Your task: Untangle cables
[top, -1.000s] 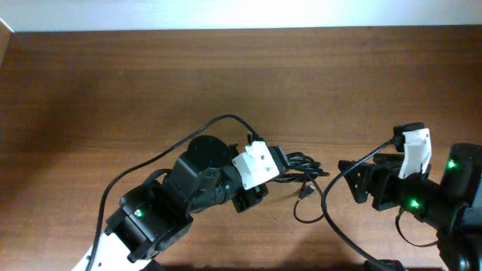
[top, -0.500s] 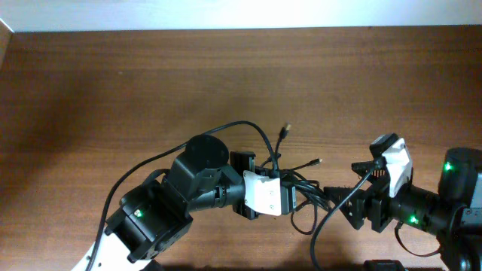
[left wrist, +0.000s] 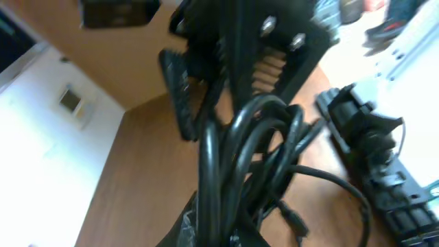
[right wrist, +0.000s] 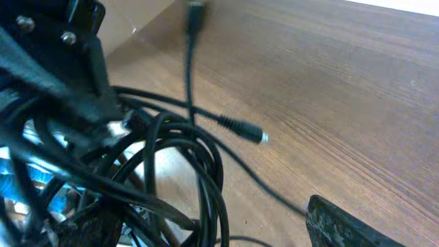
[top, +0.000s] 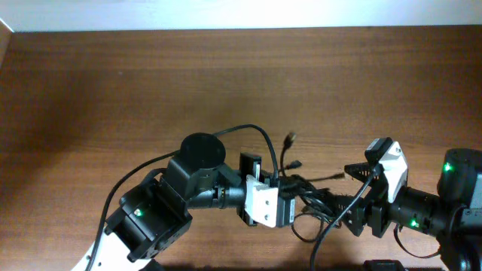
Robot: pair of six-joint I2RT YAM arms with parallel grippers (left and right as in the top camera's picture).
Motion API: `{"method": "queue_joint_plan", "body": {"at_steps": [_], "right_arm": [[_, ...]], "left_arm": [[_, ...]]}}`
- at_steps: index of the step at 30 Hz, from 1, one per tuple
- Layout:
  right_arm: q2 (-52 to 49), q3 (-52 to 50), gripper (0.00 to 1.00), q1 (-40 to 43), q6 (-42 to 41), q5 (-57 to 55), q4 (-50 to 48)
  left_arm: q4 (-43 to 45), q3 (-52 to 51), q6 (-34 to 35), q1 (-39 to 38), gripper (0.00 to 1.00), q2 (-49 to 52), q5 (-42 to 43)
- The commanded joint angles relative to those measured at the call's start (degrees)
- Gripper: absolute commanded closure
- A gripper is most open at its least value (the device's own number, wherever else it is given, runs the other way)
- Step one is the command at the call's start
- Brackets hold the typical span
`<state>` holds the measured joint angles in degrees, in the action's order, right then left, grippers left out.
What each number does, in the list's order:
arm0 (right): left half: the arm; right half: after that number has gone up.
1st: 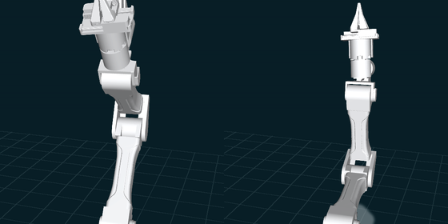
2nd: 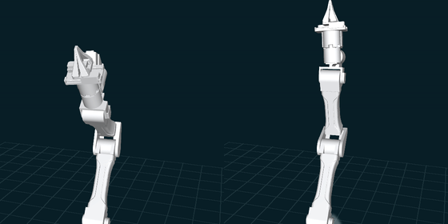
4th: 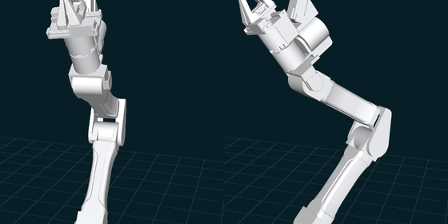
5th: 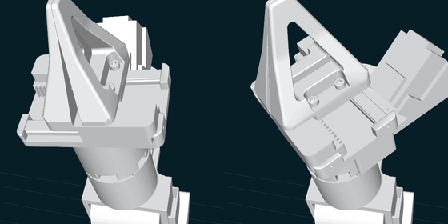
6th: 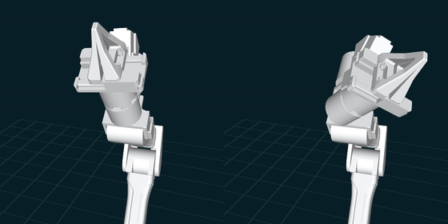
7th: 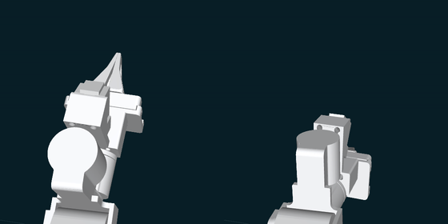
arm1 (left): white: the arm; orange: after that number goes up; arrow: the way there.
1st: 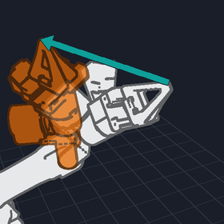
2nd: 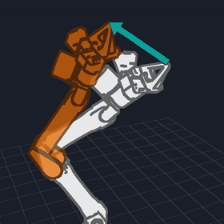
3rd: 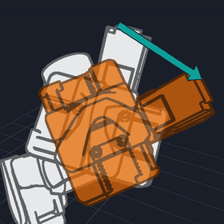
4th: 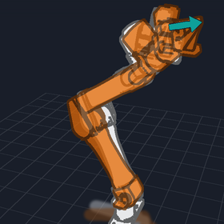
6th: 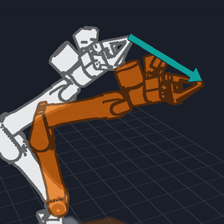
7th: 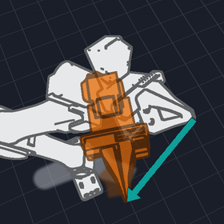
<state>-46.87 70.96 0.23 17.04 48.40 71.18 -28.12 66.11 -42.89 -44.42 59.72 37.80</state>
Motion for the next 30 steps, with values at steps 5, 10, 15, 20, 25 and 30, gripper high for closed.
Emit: {"method": "queue_joint_plan", "body": {"at_steps": [5, 10, 15, 20, 25, 30], "right_arm": [[0.15, 0.98, 0.17, 0.15, -8.11, -12.31, -5.2], [-0.11, 0.98, 0.17, 0.15, -13.73, -16.04, -8.83], [-0.22, 0.98, 0.17, 0.15, -14.49, -11.21, -9.38], [-0.22, 0.98, 0.18, 0.15, -9.75, -5.64, -7.43], [-0.22, 0.96, 0.17, 0.15, -4.74, -3.5, -4.04], [-0.22, 0.96, 0.18, 0.15, 1.14, -0.57, -1.44]], "left_arm": [[0.02, 0.74, -0.28, -0.04, 1.0, -0.61, 15.34], [-0.09, 0.74, -0.28, -0.04, 1.0, -0.59, 19.89], [-0.87, 0.74, -0.31, -0.04, 1.0, -0.48, 20.44], [-0.85, 0.74, -0.28, -0.04, 1.0, -0.48, 15.85], [-0.83, 0.74, -0.31, -0.04, 1.0, -0.48, 7.52], [-0.9, 0.74, -0.31, -0.04, 1.0, -0.44, 4.55]]}}
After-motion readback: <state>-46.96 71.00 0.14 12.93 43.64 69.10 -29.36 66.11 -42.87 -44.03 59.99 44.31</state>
